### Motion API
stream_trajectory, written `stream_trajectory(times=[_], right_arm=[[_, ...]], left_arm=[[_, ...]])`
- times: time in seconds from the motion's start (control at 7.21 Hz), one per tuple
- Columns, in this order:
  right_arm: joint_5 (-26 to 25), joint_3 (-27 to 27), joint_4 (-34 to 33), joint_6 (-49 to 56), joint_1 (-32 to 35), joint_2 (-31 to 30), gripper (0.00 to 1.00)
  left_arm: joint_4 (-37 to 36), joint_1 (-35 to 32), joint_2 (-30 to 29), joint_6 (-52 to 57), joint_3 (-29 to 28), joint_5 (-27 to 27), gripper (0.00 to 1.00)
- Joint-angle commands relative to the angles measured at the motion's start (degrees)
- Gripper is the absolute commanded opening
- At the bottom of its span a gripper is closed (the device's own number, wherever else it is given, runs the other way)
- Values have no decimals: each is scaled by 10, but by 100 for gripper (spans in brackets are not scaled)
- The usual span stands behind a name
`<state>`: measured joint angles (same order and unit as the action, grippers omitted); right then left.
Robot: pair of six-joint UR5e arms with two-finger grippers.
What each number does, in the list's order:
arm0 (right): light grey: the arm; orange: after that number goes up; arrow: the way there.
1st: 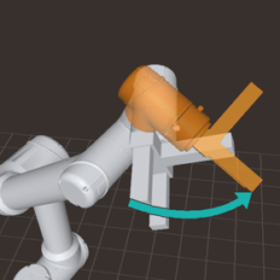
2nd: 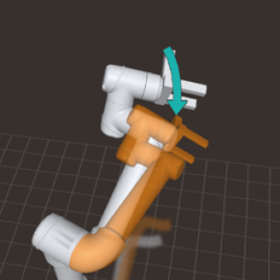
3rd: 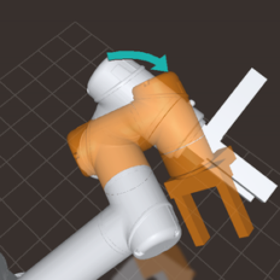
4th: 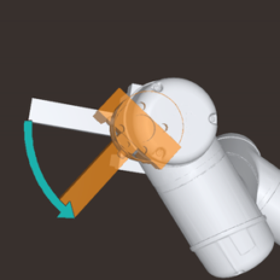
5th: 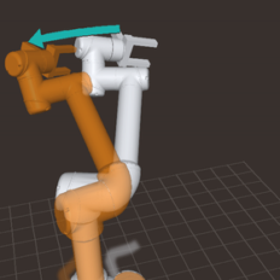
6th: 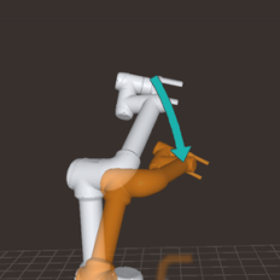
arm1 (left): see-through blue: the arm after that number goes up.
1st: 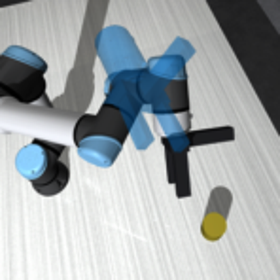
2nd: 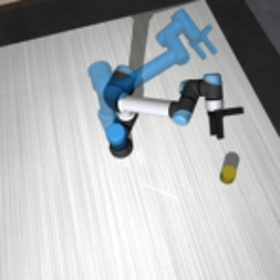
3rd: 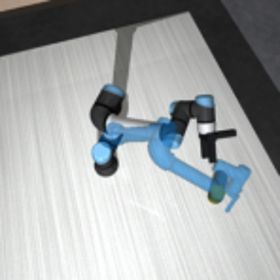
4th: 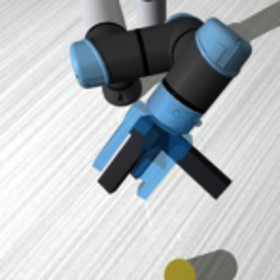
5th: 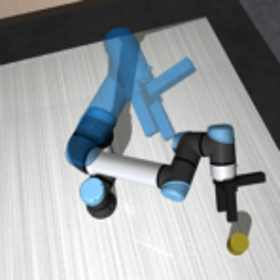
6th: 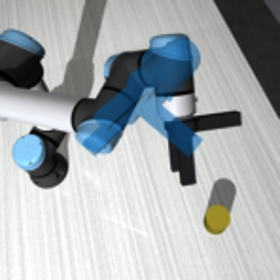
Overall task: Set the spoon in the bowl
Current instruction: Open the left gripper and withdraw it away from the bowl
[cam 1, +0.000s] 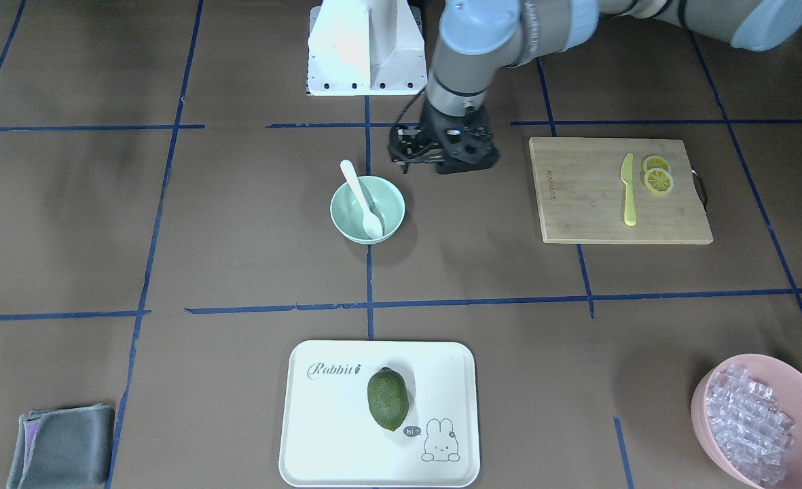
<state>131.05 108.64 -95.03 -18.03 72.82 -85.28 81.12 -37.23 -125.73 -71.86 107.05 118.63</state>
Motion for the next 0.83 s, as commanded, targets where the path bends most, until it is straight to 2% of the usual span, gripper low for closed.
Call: stream_trajectory(times=[0.0, 0.28, 0.42, 0.69], right_arm=[[38, -50, 0, 162, 94, -41, 100], [57, -113, 0, 279, 163, -61, 100], [65, -150, 1, 292, 193, -72, 100], [61, -158, 5, 295, 196, -62, 100]], left_arm=[[-18, -115, 101, 175, 61, 82, 100], [-19, -196, 175, 328, 59, 108, 100], [-19, -245, 213, 398, 56, 115, 100], [-18, -339, 273, 557, 25, 169, 100]])
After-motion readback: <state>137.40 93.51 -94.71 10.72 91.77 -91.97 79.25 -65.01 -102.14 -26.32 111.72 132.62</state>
